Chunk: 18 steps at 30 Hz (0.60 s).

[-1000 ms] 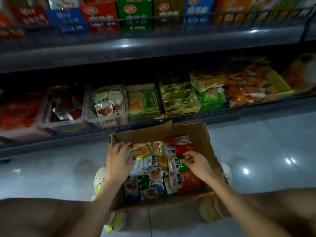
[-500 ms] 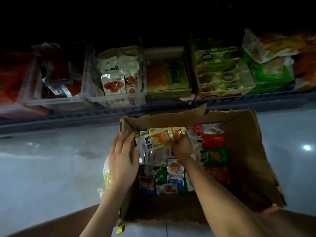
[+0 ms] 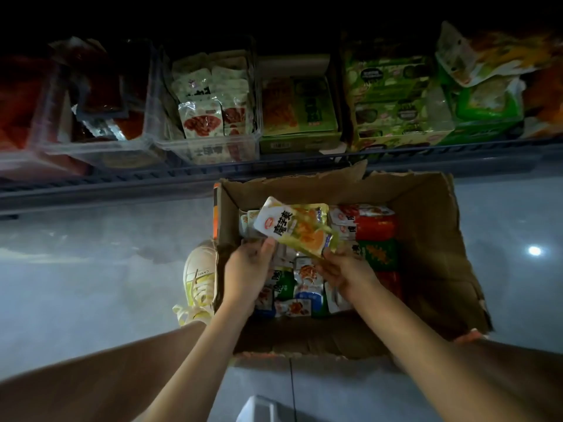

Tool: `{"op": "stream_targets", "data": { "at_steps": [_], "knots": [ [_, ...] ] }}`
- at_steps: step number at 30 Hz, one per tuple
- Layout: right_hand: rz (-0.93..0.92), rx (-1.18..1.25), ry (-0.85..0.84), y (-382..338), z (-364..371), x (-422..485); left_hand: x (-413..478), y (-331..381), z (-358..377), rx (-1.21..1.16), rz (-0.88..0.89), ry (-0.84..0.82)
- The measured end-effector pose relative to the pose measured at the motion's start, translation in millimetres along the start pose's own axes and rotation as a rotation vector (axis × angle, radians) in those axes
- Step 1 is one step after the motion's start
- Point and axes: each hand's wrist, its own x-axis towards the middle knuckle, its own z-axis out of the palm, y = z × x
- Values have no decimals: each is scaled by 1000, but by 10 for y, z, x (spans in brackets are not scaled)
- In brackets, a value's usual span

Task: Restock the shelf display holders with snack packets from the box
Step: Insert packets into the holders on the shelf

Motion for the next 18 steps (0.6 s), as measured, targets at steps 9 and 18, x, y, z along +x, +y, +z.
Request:
{"op": "stream_targets", "data": {
  "at_steps": [9, 18],
  "knots": [
    [-427, -706, -28, 36, -124, 235, 118, -198, 111, -204, -43, 263],
    [-766, -1604, 60, 12, -41, 1044, 194, -365, 21, 127, 36, 146]
  ]
}}
